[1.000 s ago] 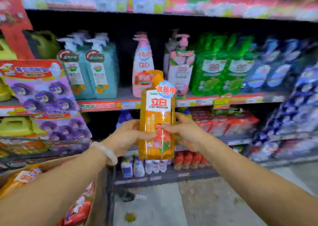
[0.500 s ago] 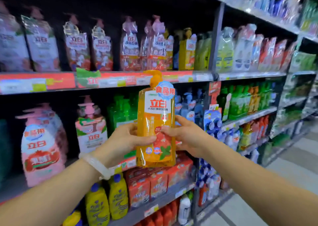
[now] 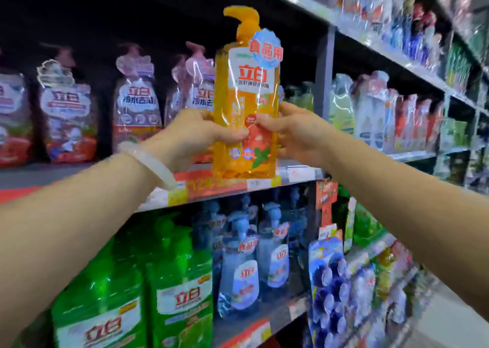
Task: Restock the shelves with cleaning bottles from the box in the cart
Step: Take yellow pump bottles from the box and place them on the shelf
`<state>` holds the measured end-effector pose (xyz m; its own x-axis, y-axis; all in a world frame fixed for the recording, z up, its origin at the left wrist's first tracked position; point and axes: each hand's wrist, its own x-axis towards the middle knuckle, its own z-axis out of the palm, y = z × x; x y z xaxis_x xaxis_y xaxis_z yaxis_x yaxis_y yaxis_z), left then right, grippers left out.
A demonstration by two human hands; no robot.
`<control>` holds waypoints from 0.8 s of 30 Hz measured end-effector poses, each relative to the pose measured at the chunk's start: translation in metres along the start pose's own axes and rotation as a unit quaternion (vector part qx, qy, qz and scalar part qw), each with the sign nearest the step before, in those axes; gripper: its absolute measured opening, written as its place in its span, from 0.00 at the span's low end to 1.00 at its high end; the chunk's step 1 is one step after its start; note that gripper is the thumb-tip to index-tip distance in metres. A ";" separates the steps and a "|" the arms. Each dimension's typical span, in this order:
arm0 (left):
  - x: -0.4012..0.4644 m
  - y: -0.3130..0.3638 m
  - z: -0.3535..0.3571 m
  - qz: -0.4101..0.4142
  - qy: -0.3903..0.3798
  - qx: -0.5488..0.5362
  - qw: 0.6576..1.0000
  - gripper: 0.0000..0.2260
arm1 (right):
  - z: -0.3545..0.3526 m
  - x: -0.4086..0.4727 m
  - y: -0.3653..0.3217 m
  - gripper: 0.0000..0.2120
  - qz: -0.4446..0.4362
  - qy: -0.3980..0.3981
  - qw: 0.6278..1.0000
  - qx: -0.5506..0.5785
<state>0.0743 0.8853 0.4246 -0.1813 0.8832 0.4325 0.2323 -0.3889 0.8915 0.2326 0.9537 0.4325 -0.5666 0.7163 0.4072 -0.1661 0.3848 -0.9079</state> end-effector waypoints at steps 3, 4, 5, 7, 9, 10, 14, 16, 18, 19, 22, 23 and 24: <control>0.051 -0.011 0.008 0.011 0.011 0.014 1.000 0.14 | -0.026 0.044 0.011 0.15 -0.017 0.022 1.000 0.002; 0.065 -0.015 0.010 0.012 0.013 0.025 1.000 0.16 | -0.033 0.055 0.015 0.17 -0.022 0.023 0.999 -0.002; 0.077 -0.020 0.013 0.014 0.013 0.034 0.999 0.18 | -0.040 0.066 0.020 0.18 -0.027 0.022 0.999 -0.001; 0.097 -0.028 0.018 0.011 0.022 0.048 0.999 0.20 | -0.052 0.085 0.031 0.18 -0.034 0.019 0.999 0.010; 0.115 -0.037 0.022 0.001 0.032 0.058 0.998 0.22 | -0.062 0.104 0.045 0.18 -0.035 0.017 0.999 0.020; 0.122 -0.042 0.024 -0.006 0.036 0.059 0.998 0.23 | -0.067 0.113 0.052 0.20 -0.035 0.014 0.999 0.025; 0.145 -0.061 0.028 -0.038 0.053 0.066 0.996 0.22 | -0.077 0.147 0.077 0.27 -0.016 -0.009 0.999 0.038; 0.150 -0.066 0.027 -0.059 0.056 0.070 0.994 0.22 | -0.080 0.160 0.086 0.28 -0.003 -0.031 0.999 0.043; 0.152 -0.066 0.027 -0.080 0.049 0.090 0.992 0.19 | -0.084 0.173 0.094 0.27 0.003 -0.059 0.998 0.035; 0.154 -0.065 0.028 -0.091 0.049 0.104 0.989 0.19 | -0.087 0.178 0.096 0.25 0.003 -0.068 0.998 0.018; 0.161 -0.062 0.035 -0.108 0.103 0.209 0.966 0.17 | -0.095 0.185 0.100 0.20 -0.010 -0.054 0.996 -0.065; 0.165 -0.062 0.037 -0.111 0.137 0.269 0.947 0.19 | -0.097 0.188 0.103 0.21 -0.012 -0.044 0.995 -0.089; 0.168 -0.062 0.040 -0.117 0.168 0.336 0.919 0.23 | -0.098 0.189 0.106 0.23 -0.016 -0.041 0.993 -0.109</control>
<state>0.0680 1.0686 0.4365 -0.5602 0.7469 0.3583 0.6671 0.1503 0.7296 0.1870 1.1872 0.4230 -0.6290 0.6558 0.4174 -0.0112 0.5293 -0.8484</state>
